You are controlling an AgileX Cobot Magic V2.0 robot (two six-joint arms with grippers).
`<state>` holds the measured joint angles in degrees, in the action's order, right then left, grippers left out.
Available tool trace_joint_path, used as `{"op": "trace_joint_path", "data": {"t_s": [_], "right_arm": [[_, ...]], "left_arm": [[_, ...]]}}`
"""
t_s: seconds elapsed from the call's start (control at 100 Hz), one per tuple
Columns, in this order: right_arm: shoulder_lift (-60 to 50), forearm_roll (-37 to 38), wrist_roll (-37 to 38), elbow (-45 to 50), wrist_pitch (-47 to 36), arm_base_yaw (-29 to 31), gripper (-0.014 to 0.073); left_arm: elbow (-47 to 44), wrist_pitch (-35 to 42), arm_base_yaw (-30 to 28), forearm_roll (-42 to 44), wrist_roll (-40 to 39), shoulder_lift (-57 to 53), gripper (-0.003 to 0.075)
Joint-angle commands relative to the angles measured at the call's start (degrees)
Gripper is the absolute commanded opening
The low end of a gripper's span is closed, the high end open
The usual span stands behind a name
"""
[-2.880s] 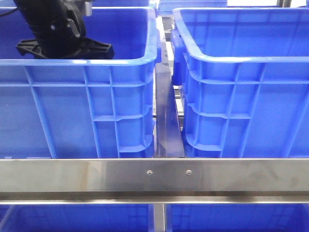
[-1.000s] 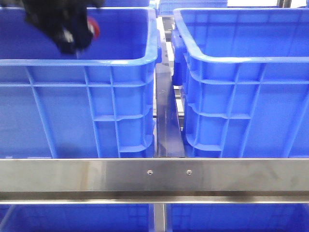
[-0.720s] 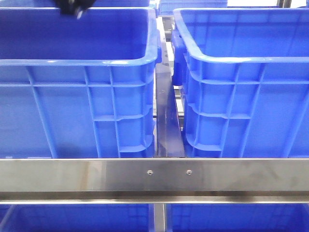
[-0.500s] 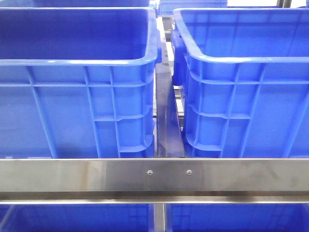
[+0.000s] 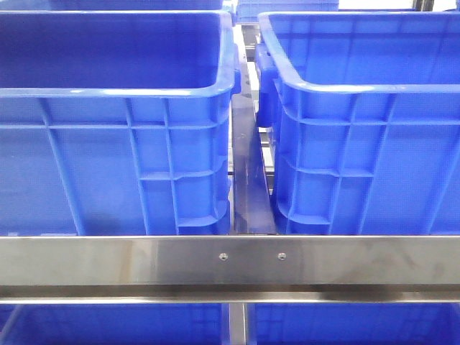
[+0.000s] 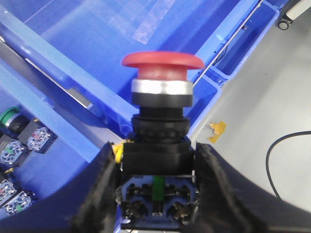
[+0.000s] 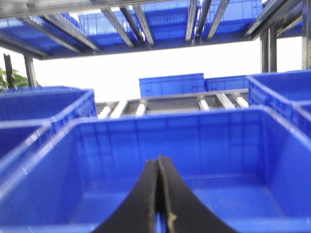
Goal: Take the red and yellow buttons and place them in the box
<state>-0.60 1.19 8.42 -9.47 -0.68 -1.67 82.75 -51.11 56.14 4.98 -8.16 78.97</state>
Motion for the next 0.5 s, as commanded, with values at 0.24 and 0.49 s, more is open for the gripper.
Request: {"op": "trace_joint_path", "data": {"t_s": [0.24, 0.49], "right_arm": [[12.57, -0.30, 2.49, -27.22, 27.16, 0.28, -0.0068], [23.74, -7.66, 2.49, -35.85, 38.89, 0.28, -0.0068]], "left_arm": [[1.69, 4.03, 0.36, 0.16, 0.06, -1.79, -0.0019], [1.69, 4.03, 0.36, 0.16, 0.06, -1.79, -0.0019]]}}
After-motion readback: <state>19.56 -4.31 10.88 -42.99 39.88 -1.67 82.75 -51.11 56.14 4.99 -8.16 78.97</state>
